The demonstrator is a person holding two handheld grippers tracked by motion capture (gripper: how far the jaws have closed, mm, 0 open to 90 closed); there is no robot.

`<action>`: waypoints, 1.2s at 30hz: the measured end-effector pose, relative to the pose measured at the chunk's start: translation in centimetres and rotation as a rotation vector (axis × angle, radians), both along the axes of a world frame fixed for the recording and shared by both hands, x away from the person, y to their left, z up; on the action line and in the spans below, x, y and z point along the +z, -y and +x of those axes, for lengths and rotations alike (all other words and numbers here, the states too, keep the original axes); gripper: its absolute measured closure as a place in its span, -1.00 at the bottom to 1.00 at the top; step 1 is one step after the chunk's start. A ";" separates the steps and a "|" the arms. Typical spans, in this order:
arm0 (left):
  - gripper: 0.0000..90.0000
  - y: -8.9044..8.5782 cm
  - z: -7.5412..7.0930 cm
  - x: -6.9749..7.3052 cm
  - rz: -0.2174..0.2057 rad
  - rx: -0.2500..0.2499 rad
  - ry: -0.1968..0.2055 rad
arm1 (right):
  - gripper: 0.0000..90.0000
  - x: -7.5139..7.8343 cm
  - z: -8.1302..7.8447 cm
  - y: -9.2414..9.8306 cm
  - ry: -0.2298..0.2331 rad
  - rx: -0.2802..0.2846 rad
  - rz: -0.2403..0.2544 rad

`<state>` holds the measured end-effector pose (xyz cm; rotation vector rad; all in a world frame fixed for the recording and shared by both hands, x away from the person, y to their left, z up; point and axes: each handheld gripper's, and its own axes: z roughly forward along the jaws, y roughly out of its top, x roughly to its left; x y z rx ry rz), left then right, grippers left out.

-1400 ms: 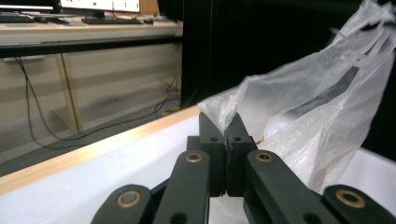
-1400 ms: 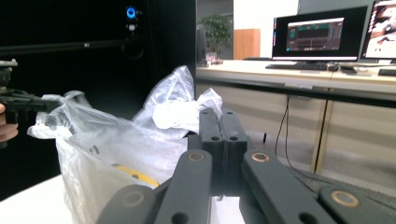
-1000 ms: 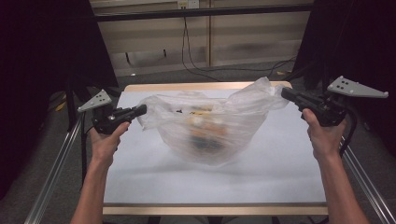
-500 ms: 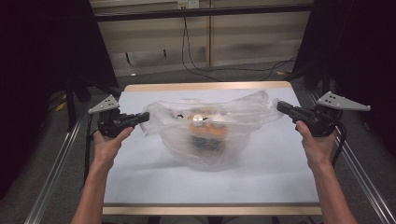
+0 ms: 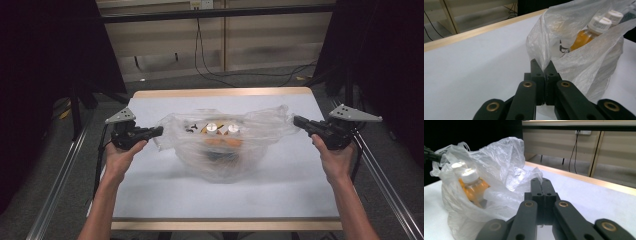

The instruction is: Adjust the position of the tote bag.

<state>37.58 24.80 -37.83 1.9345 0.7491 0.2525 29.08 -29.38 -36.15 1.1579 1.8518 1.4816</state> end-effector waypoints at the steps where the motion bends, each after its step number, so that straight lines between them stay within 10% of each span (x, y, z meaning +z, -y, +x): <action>1: 0.98 0.1 0.1 -0.2 0.004 -0.002 -0.006 | 1.00 -0.2 0.1 -0.1 -0.004 -0.001 -0.009; 36: 0.99 0.4 1.8 -5.8 0.185 0.004 -0.151 | 1.00 -6.1 2.6 0.1 -0.211 -0.010 -0.139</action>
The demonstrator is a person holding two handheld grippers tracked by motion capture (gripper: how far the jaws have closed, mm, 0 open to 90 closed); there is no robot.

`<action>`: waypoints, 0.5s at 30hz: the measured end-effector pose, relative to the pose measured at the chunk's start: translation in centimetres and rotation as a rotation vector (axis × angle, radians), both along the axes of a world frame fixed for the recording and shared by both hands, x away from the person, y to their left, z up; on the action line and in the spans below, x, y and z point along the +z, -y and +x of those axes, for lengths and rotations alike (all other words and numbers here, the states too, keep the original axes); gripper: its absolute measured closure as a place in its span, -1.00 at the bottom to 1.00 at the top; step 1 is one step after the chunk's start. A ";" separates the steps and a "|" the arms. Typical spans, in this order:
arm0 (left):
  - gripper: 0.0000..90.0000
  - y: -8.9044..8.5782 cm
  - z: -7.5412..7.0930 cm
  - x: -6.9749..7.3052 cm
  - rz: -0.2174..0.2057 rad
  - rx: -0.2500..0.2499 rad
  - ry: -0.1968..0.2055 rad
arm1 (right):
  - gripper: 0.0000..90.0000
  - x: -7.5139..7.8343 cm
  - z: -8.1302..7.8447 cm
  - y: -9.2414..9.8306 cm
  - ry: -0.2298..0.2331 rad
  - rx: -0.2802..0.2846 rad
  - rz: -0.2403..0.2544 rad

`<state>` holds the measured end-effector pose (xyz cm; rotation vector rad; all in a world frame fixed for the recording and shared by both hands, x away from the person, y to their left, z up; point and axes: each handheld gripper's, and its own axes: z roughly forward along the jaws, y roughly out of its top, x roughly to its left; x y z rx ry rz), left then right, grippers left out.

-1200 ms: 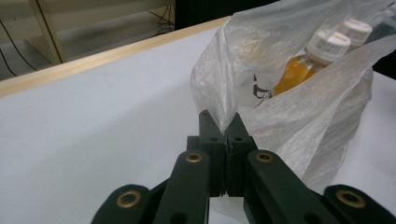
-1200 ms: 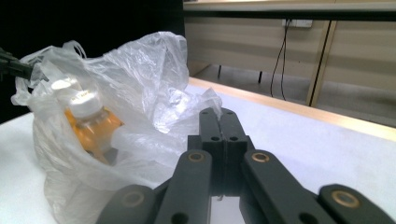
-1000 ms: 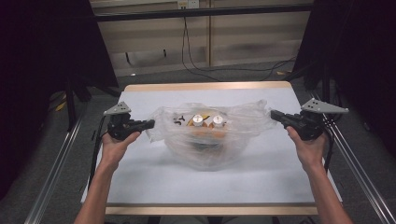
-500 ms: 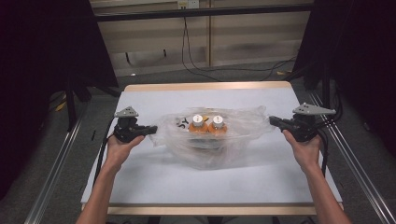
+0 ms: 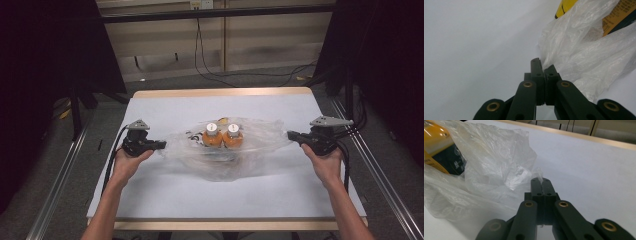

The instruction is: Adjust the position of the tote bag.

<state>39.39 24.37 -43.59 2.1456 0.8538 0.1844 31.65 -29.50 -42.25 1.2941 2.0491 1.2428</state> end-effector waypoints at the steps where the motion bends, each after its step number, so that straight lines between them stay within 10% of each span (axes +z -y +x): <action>1: 0.99 0.0 0.0 -0.2 0.009 0.001 -0.007 | 1.00 -0.3 0.1 0.1 -0.015 -0.004 -0.002; 15: 0.99 -0.1 0.1 -1.5 0.055 0.006 -0.047 | 1.00 -2.3 0.3 0.2 -0.107 -0.008 -0.111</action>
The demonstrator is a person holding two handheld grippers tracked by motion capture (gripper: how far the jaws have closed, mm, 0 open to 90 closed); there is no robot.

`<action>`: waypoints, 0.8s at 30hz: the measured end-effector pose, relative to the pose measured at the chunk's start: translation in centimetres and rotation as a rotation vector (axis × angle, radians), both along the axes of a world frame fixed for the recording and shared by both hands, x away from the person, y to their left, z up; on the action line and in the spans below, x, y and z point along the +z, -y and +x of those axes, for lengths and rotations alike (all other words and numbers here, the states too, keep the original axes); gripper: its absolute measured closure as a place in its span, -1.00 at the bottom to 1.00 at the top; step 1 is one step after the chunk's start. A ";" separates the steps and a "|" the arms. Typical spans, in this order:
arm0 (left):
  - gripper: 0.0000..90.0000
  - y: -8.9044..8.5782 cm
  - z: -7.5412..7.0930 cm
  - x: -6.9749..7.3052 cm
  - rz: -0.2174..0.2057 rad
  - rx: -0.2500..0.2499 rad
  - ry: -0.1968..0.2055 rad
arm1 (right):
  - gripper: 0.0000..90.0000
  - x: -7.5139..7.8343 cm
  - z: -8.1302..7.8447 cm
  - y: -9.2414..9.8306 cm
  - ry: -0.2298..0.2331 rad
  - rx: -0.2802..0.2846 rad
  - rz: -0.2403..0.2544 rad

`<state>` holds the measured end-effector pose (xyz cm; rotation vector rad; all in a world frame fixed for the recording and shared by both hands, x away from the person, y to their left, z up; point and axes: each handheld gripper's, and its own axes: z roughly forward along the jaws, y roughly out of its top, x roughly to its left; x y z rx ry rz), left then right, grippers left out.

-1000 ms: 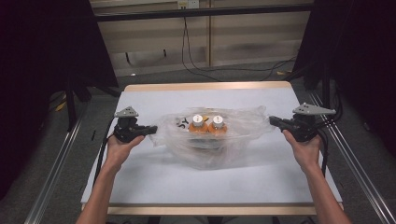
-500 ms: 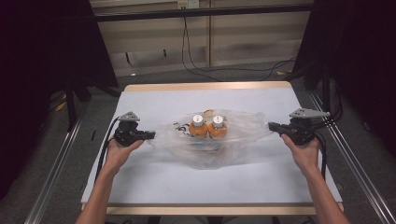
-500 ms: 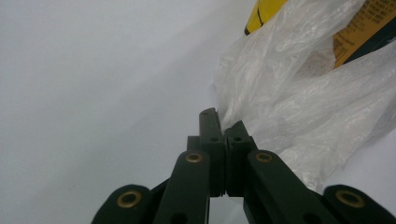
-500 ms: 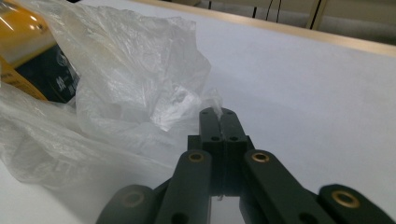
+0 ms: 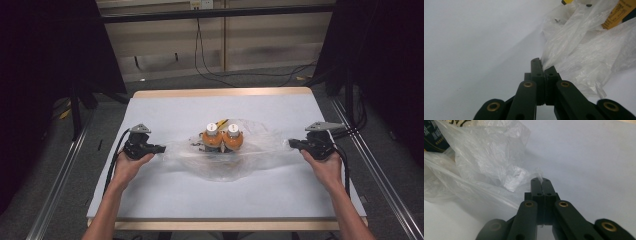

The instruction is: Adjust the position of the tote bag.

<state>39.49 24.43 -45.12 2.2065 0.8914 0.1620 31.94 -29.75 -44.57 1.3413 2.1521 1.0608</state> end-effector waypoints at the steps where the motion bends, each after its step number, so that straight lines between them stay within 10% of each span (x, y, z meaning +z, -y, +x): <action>1: 0.99 0.0 0.0 -0.1 0.004 -0.006 -0.006 | 1.00 -0.2 0.0 -0.1 -0.009 0.002 -0.005; 14: 0.99 -0.2 0.1 -1.7 0.050 -0.039 -0.092 | 1.00 -1.6 0.4 -0.7 -0.066 0.024 -0.051; 24: 0.99 -0.2 -0.2 -2.0 0.059 -0.029 -0.080 | 1.00 -2.9 0.4 -0.7 -0.105 0.038 -0.046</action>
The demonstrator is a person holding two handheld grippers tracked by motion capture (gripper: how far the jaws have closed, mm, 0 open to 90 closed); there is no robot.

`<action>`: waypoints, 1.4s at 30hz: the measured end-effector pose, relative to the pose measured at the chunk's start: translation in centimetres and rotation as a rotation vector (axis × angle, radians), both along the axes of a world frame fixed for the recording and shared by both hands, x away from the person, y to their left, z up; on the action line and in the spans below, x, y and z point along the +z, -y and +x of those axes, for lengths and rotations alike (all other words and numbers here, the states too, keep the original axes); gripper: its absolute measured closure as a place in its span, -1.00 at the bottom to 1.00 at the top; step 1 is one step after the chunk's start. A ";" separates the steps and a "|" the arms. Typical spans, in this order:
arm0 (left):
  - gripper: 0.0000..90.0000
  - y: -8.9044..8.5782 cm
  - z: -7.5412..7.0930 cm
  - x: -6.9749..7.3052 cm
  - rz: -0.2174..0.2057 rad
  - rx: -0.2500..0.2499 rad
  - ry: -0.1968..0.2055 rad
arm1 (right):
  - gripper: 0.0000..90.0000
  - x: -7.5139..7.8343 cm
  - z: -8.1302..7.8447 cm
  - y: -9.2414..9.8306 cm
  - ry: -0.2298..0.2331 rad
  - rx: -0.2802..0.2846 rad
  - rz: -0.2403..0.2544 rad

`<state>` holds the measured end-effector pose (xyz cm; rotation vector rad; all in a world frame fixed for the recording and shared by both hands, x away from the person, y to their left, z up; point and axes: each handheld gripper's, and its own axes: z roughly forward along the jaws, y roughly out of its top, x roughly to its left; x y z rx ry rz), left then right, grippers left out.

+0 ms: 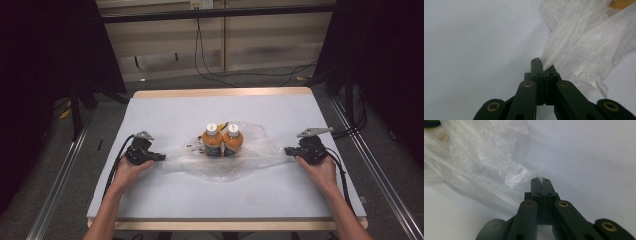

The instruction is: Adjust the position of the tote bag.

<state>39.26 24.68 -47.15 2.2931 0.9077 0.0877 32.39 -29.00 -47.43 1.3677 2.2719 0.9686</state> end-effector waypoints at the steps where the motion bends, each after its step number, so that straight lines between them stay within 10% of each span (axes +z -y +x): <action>1: 0.99 0.0 0.0 0.1 0.007 -0.001 -0.003 | 1.00 -0.3 0.0 -0.1 -0.008 0.003 -0.013; 10: 0.97 -0.1 -0.2 0.2 -0.045 -0.006 0.022 | 0.98 -0.8 -0.2 0.1 0.002 0.017 0.008; 14: 0.73 -0.2 -0.5 1.1 -0.141 -0.001 0.057 | 0.71 -0.8 -0.3 0.0 0.026 0.016 0.026; 26: 0.03 -1.2 -1.0 3.3 -0.261 0.039 0.158 | -0.19 2.0 -0.9 0.3 0.136 0.004 0.151; 36: 0.04 -0.5 -1.7 5.2 -0.307 0.013 0.225 | -0.18 5.3 -1.7 -0.2 0.224 0.040 0.197; 42: 0.37 0.7 -1.9 5.6 -0.311 -0.026 0.223 | 0.26 7.0 -2.1 -0.9 0.226 0.131 0.234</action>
